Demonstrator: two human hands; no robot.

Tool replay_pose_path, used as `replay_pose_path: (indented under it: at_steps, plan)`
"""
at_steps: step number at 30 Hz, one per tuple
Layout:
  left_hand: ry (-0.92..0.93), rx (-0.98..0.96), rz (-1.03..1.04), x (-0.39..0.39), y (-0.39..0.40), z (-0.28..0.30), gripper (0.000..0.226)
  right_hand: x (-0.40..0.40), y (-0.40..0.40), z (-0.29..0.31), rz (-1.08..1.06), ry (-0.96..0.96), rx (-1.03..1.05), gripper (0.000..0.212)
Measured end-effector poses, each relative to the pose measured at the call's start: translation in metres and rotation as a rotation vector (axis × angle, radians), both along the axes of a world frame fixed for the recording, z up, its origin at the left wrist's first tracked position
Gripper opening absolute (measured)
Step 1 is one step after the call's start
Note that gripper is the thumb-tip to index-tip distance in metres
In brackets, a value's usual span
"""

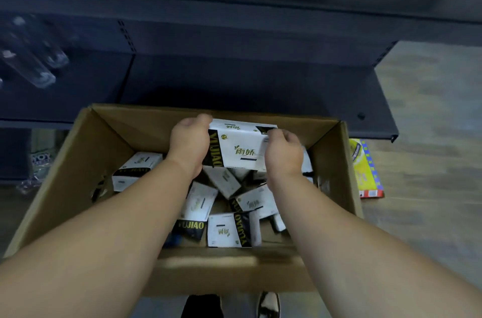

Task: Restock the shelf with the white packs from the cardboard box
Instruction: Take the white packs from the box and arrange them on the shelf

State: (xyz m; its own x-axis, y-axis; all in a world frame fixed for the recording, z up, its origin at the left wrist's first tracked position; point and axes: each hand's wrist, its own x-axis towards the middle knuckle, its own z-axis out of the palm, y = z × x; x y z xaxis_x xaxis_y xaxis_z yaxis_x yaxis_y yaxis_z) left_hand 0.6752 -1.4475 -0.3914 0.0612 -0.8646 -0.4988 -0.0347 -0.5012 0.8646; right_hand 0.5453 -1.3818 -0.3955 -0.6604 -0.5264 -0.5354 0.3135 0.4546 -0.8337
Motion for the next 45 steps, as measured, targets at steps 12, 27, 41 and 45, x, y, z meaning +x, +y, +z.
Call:
replay_pose_path:
  at_steps: [12,27,41,45]
  plan:
    - [0.082,-0.328,-0.049,-0.089,0.084,0.138,0.019,-0.097,0.055,0.116,0.086,0.312,-0.329,0.028]
    - [0.102,-0.685,-0.227,-0.146,0.076,0.260,0.020,-0.159,0.049,0.233,-0.014,0.378,-0.571,0.028]
    - [0.198,-0.765,-0.374,-0.177,0.042,0.294,0.031,-0.186,0.026,0.279,-0.126,0.408,-0.617,0.026]
    - [0.179,-0.757,-0.411,-0.196,0.037,0.291,0.033,-0.207,0.020,0.276,-0.151,0.375,-0.626,0.033]
